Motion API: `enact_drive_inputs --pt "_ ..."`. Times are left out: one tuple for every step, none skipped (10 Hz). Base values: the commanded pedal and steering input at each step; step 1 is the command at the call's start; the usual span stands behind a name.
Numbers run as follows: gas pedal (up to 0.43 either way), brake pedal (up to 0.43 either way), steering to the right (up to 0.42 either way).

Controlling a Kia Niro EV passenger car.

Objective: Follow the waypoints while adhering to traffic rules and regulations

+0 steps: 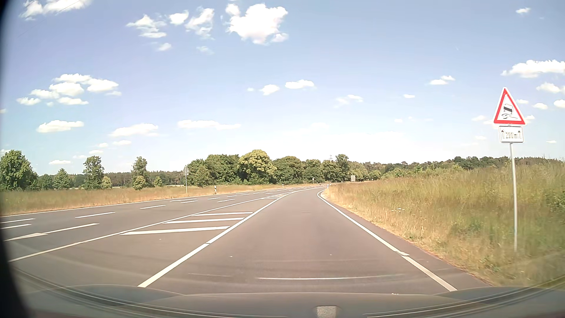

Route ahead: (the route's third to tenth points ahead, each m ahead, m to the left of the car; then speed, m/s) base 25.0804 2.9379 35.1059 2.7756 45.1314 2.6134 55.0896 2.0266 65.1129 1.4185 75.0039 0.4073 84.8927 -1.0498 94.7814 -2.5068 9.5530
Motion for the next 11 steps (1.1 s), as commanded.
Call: enact_drive_inputs --pt "0.287 0.03 -0.014" --pt "0.287 0.03 -0.013" --pt "0.287 0.03 -0.009" --pt "0.287 0.03 -0.007" --pt "0.287 0.03 -0.007" --pt "0.287 0.03 -0.007" --pt "0.287 0.03 -0.007" --pt "0.287 0.03 -0.007" --pt "0.287 0.03 -0.007" --pt "0.287 0.03 -0.007" --pt "0.287 0.03 -0.005"
